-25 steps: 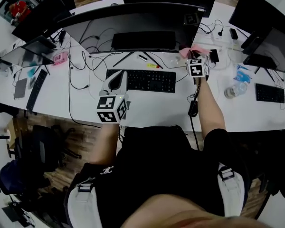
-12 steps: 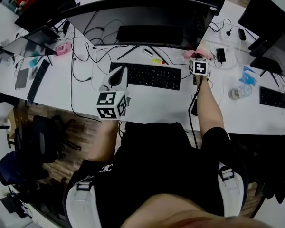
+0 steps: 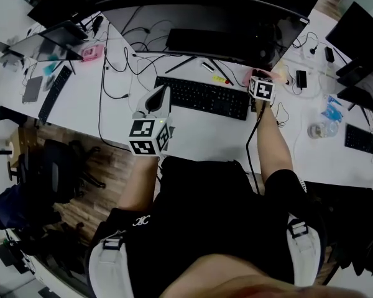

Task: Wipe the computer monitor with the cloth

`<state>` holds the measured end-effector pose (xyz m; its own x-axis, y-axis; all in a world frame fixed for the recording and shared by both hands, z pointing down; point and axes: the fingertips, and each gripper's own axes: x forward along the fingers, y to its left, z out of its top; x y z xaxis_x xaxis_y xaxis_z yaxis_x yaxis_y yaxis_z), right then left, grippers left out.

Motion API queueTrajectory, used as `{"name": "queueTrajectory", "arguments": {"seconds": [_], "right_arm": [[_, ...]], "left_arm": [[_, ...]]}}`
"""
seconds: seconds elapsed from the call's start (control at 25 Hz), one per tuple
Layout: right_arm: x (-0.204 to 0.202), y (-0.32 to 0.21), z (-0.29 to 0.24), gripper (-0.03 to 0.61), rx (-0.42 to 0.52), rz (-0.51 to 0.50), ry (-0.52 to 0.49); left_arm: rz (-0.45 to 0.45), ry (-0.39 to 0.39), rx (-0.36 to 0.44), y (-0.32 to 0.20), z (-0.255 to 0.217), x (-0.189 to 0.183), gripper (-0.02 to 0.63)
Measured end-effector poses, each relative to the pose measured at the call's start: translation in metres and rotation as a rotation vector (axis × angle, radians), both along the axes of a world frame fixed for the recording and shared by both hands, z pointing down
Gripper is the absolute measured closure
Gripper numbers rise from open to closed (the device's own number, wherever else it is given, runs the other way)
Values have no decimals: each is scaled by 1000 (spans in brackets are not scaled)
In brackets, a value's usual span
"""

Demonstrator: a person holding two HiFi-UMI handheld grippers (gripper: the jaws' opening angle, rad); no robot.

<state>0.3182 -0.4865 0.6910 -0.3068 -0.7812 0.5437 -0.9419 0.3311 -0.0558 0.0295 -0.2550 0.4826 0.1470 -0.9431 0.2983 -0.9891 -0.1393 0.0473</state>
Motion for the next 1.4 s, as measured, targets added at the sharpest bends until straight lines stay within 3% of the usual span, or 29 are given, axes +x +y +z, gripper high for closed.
{"name": "queueTrajectory", "arguments": {"seconds": [0.2,0.44,0.8,1.4], "right_arm": [[-24,1,-4,569,-5,39,-60],[-61,2,-2,569,-10,55,-64],[-143,5,-2,569,-17,-8,-43],[-277,9,0,569,-12,-86,-64]], "left_arm": [[-4,1,-11,7,1,-28,565],[-18,-6,-4,13,-7,-75,565],[-114,21,29,19,-16,-154,565],[-151,81,1,32,11,-251,565]]}}
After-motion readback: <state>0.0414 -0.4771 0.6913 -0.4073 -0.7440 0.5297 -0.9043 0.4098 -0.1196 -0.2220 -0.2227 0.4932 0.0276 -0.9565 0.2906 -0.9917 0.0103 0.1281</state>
